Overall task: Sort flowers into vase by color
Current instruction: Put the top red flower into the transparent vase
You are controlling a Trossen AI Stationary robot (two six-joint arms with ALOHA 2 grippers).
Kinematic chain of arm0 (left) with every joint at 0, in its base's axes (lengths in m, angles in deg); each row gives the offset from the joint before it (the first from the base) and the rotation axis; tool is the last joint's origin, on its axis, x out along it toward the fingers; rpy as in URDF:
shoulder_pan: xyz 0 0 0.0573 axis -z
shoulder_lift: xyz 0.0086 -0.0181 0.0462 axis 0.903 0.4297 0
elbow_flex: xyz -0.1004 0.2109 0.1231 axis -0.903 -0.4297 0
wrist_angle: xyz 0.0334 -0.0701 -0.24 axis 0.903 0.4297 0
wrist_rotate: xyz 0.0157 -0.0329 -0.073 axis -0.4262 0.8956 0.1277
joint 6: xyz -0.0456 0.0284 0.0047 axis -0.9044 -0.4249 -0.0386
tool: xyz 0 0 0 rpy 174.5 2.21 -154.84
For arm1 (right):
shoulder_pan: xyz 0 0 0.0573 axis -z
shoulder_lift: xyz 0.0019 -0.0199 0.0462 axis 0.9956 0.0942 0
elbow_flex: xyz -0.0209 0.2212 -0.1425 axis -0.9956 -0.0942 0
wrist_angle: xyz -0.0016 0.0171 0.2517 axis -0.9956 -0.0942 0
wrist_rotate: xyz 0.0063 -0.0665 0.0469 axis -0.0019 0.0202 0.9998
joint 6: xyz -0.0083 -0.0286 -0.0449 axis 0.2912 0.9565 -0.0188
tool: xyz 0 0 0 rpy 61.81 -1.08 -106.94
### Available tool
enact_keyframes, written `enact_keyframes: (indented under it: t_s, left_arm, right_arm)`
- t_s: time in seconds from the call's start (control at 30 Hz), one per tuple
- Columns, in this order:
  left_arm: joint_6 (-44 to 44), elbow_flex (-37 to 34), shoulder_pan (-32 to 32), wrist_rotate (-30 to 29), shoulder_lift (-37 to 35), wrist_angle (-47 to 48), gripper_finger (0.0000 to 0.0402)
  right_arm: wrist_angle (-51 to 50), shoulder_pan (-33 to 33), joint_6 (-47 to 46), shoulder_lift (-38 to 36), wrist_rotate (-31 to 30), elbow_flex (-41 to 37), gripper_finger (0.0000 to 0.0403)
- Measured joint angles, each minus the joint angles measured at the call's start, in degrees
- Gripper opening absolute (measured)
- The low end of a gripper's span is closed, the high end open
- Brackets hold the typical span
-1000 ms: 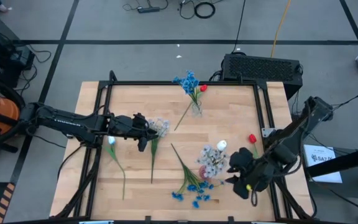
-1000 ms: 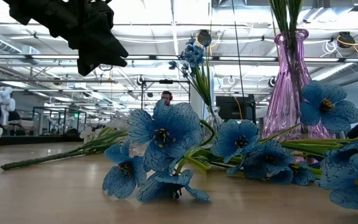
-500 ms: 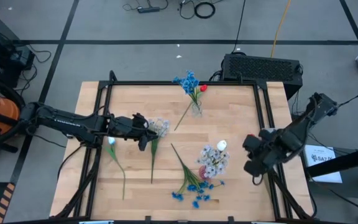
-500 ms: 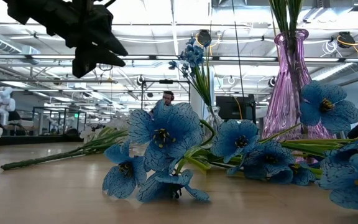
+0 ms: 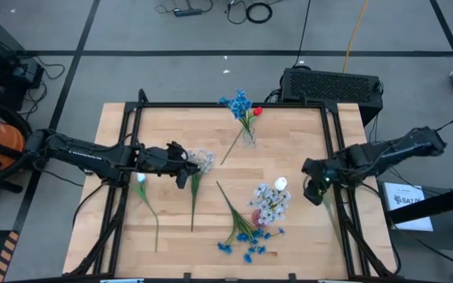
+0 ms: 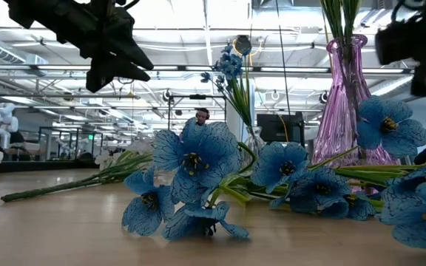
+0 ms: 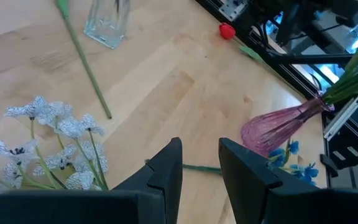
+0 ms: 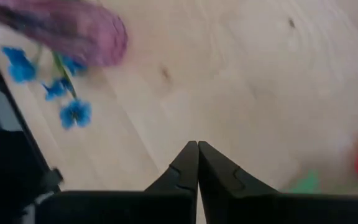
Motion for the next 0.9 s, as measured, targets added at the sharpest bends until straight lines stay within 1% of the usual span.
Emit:
enact_keyframes:
  t_s: [0.1,0.2,0.43,0.53,0.63,0.73,0.83,0.9]
  left_arm:
    - [0.0,0.0,-0.4,-0.7,0.0,0.0,0.0111]
    - [0.1,0.0,-1.1,-0.7,0.0,-0.1,0.0111]
    - [0.5,0.0,-3.5,-0.8,0.0,-0.1,0.0111]
    - [0.5,0.0,-4.9,-0.8,0.0,-0.1,0.0111]
    - [0.7,0.0,-6.7,-0.8,0.0,-0.1,0.0111]
    - [4.3,0.0,-8.7,-0.8,0.0,-0.2,0.0111]
    - [7.5,0.0,-11.4,-0.8,0.0,-0.2,0.0111]
    - [7.9,0.0,-13.3,-0.8,0.2,-0.2,0.0111]
  right_arm:
    - [5.4,6.3,5.2,-0.3,2.8,-2.7,0.0001]
    - [7.8,13.3,10.8,0.3,5.2,-4.0,0.0000]
    - [10.1,32.3,25.8,2.6,11.5,-4.7,0.0000]
    - [13.7,41.0,30.7,4.9,15.7,-4.7,0.0000]
    - [19.0,48.8,33.2,9.0,19.7,-4.7,0.0000]
    - [23.6,54.5,34.4,14.0,21.6,-4.7,0.0000]
    - [26.1,57.8,34.5,18.4,21.9,-4.7,0.0000]
    - [26.6,59.2,34.6,20.4,21.8,-4.7,0.0000]
